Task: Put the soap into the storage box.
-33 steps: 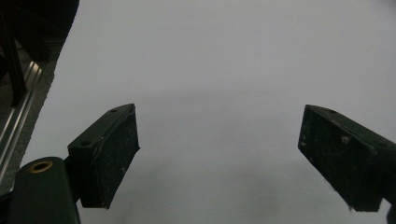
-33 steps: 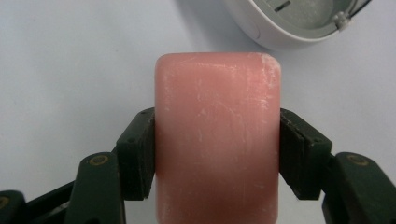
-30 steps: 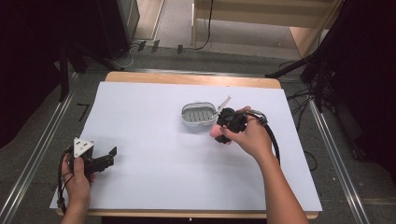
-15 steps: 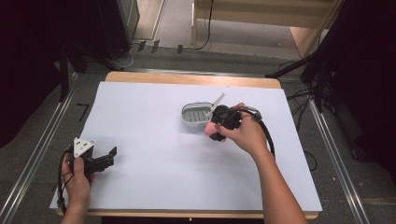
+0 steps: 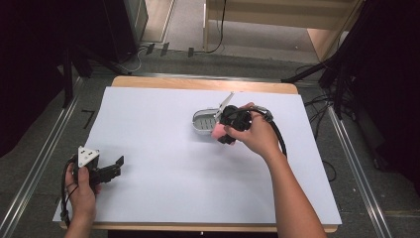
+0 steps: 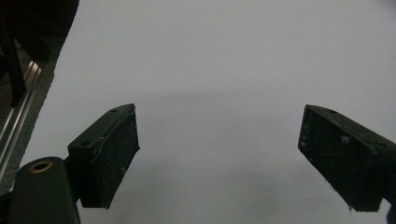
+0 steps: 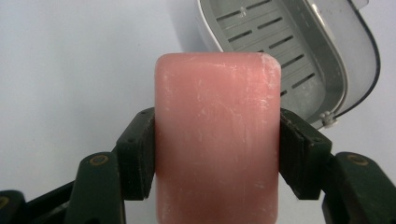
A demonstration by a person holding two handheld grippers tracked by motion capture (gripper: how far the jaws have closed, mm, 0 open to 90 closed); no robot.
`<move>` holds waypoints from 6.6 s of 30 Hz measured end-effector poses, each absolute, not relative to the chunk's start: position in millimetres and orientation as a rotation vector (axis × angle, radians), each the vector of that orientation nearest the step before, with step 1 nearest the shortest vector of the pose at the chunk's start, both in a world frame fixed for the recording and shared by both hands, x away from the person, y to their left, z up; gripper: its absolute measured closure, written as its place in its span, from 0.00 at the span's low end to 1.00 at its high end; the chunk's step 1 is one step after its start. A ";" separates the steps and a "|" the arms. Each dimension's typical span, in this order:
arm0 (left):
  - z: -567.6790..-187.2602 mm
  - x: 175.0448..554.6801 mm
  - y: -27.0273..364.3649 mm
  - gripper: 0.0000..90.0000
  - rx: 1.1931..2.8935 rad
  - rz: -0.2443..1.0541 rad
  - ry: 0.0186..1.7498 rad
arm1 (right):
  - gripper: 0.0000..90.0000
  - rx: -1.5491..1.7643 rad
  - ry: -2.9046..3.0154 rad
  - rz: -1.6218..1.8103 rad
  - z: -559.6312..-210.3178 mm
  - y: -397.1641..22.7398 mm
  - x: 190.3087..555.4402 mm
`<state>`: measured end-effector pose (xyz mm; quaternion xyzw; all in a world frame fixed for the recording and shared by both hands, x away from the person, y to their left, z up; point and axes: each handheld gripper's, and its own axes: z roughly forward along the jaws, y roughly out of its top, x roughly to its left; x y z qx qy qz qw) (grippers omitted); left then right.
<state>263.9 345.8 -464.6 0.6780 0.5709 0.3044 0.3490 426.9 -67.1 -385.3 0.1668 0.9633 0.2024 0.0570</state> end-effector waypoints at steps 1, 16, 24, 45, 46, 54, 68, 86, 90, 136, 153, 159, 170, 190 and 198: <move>-464.6 263.8 345.9 0.15 1.758 0.788 1.480 | 0.43 0.508 2.923 0.608 -384.1 -65.9 427.3; -464.7 263.8 346.2 0.15 1.752 0.785 1.481 | 0.43 0.393 2.937 0.630 -374.1 -47.9 446.6; -464.5 263.8 346.4 0.15 1.754 0.785 1.483 | 0.43 0.378 2.939 0.624 -370.1 -42.6 460.7; -464.5 263.9 346.7 0.15 1.750 0.780 1.481 | 0.43 0.263 2.966 0.627 -376.5 -26.8 488.4; -464.5 263.9 346.8 0.15 1.751 0.779 1.480 | 0.43 0.256 2.967 0.629 -378.0 -26.6 489.9; -464.5 264.0 347.0 0.15 1.750 0.779 1.480 | 0.43 0.257 2.989 0.623 -387.4 -25.8 497.5; -464.6 264.1 347.0 0.15 1.748 0.779 1.480 | 0.43 0.255 2.999 0.590 -391.2 -22.1 499.9; -464.4 264.0 347.1 0.15 1.749 0.777 1.481 | 0.38 0.343 2.984 0.661 -385.3 -26.2 500.2; -464.4 264.0 347.1 0.15 1.749 0.777 1.480 | 0.37 0.377 2.992 0.643 -382.7 -30.2 498.0; -464.6 263.9 345.8 0.15 1.756 0.789 1.480 | 0.00 0.850 2.728 0.762 -401.4 -104.9 416.8; -464.3 262.5 345.9 0.11 1.747 0.797 1.471 | 0.00 1.030 2.615 0.841 -429.9 -158.0 378.7; -464.1 261.5 346.2 0.08 1.737 0.808 1.472 | 0.00 1.054 2.580 0.862 -432.3 -170.3 366.4; -463.7 258.6 346.8 0.00 1.709 0.827 1.466 | 0.00 1.101 2.531 0.897 -443.4 -191.7 350.4; -463.4 255.3 345.6 0.00 1.692 0.869 1.461 | 0.00 1.211 2.427 0.971 -468.5 -242.9 312.0; -463.6 254.7 345.3 0.00 1.683 0.875 1.458 | 0.00 1.250 2.388 0.991 -473.7 -261.5 299.8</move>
